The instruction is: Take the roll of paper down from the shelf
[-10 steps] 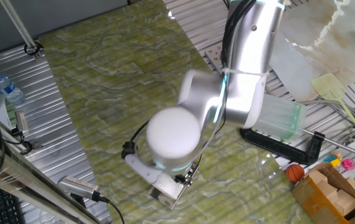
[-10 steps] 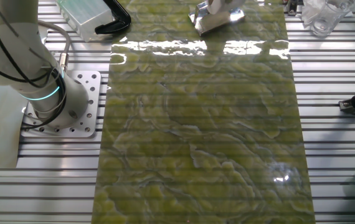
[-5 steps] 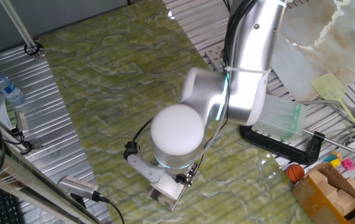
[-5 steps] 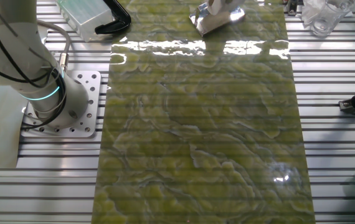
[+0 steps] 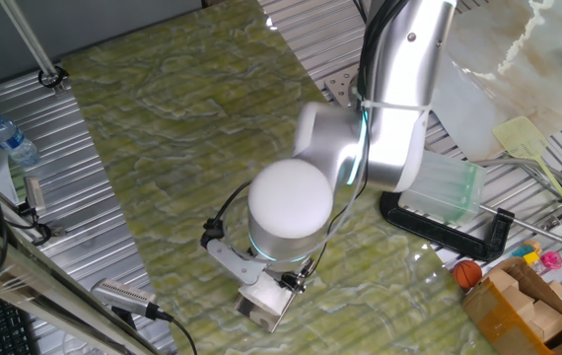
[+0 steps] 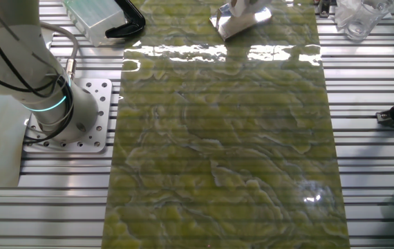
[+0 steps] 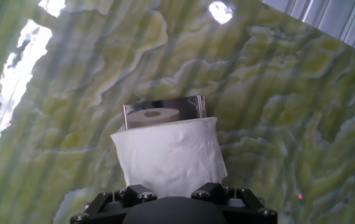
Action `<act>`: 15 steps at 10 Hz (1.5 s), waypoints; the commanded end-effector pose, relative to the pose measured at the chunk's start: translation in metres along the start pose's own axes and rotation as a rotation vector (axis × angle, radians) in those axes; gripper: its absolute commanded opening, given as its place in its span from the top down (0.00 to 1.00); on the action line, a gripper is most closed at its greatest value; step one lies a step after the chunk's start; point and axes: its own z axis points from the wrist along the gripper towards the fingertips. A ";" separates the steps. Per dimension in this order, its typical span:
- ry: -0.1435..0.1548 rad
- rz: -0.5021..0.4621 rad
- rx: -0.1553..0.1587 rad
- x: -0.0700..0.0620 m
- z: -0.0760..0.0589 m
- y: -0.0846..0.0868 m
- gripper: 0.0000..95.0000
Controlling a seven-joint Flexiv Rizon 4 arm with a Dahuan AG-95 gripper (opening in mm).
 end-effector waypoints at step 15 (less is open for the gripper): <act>-0.040 0.025 0.009 -0.020 0.007 0.003 1.00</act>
